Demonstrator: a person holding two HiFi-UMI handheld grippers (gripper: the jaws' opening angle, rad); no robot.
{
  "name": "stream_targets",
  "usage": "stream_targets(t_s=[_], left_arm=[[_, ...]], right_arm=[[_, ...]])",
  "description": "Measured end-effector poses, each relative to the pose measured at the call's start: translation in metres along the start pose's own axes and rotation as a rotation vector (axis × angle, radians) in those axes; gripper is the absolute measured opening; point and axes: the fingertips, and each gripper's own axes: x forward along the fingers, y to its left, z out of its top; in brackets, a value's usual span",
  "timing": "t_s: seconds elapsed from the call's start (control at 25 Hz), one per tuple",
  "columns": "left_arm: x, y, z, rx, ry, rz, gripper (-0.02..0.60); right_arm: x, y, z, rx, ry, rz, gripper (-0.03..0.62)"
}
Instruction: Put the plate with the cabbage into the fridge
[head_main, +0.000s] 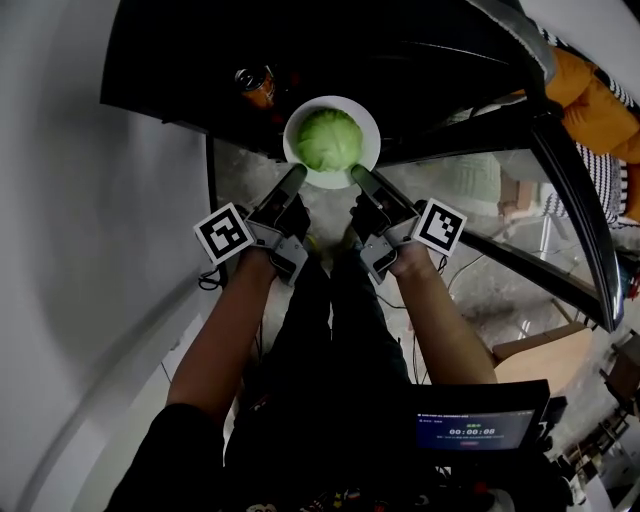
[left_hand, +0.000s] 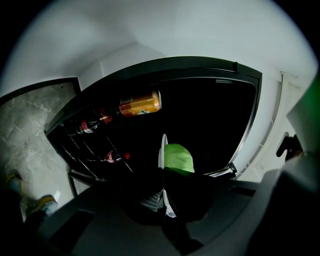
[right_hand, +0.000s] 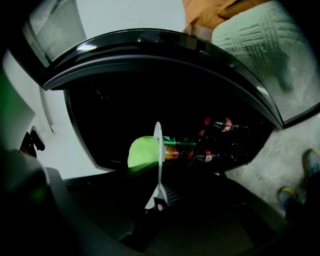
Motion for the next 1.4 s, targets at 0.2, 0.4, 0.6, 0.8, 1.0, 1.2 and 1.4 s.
stream_targets(t_s=[0.2,0.4,0.6,0.8,1.0,1.2,1.4], left_arm=[[0.000,0.000,0.000,0.002,0.006,0.030,0.009],[0.002,0.003,0.001,0.003,0.009,0.054,0.009],[0.002,0.004,0.000,-0.005,0.001,0.053,0.009],[-0.002,0.004,0.000,0.012,-0.007,0.008,0.008],[-0.001,-0.001,0.000,0.002,-0.018,0.003,0.009],[-0.002,-0.001,0.000,-0.011,-0.037,0.007,0.008],[-0.003,-0.005,-0.001,-0.021,-0.043,0.004,0.009]], right_arm=[[-0.002,-0.003,0.000,0.026,-0.006,-0.012,0.020],[0.000,-0.007,0.001,0.056,-0.006,-0.022,0.020],[-0.001,-0.009,0.000,0.063,-0.001,-0.026,0.020],[-0.002,-0.005,-0.002,0.016,-0.005,-0.022,0.020],[-0.001,-0.001,-0.001,0.019,-0.003,-0.019,0.020],[-0.002,0.002,-0.001,0.020,-0.008,-0.032,0.020],[-0.003,0.006,-0.001,0.020,-0.012,-0.032,0.020]])
